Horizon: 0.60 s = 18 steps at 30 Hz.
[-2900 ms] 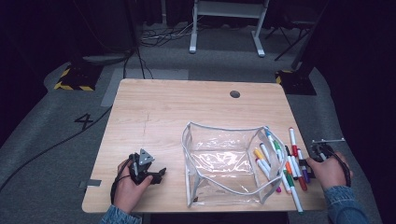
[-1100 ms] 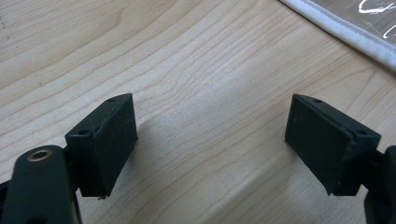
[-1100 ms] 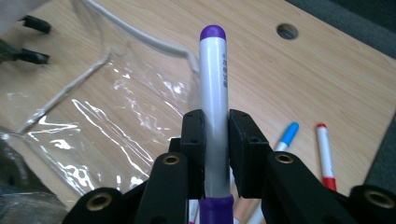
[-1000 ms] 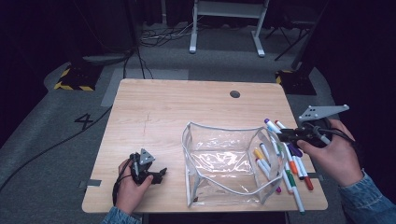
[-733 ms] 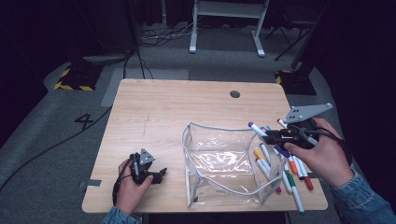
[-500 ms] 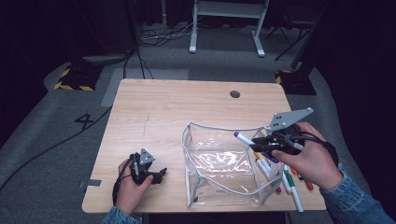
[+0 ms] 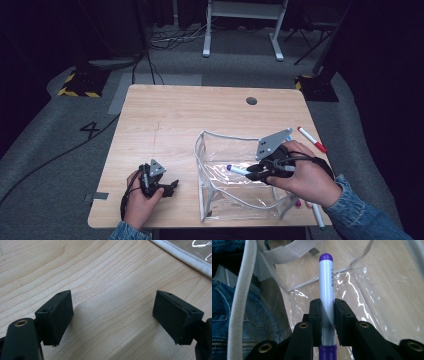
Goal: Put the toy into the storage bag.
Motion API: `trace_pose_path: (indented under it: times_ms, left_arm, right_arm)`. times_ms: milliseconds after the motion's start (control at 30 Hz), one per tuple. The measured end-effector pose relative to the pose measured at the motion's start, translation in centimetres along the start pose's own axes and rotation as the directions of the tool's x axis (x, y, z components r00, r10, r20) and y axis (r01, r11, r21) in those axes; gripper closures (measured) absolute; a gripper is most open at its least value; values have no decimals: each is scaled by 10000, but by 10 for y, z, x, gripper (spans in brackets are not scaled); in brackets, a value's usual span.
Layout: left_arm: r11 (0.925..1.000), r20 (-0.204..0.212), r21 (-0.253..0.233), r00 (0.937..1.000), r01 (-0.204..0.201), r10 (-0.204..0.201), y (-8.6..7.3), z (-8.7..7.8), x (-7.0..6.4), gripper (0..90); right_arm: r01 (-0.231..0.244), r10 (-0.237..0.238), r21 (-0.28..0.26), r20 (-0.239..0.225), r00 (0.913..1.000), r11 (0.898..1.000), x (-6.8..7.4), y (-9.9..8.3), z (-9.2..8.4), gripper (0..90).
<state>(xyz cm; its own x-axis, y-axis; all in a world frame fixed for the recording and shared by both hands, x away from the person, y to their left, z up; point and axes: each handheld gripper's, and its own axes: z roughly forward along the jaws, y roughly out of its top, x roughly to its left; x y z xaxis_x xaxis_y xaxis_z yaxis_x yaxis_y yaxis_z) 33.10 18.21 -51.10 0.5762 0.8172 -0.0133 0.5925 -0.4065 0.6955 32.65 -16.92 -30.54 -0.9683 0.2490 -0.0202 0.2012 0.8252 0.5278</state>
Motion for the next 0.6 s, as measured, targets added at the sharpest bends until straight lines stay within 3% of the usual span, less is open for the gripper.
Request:
trace_pose_path:
  times_ms: [333,600]
  left_arm:
    - [10000,7,-2,10000,-2,2,0,0,0,170]
    - [10000,11,-8,10000,31,-31,0,0,0,171]
  right_arm:
    - [933,-881,1004,-549,9946,9906,3,7,33,767]
    - [1065,-920,1606,-950,9912,9813,2,5,61,767]
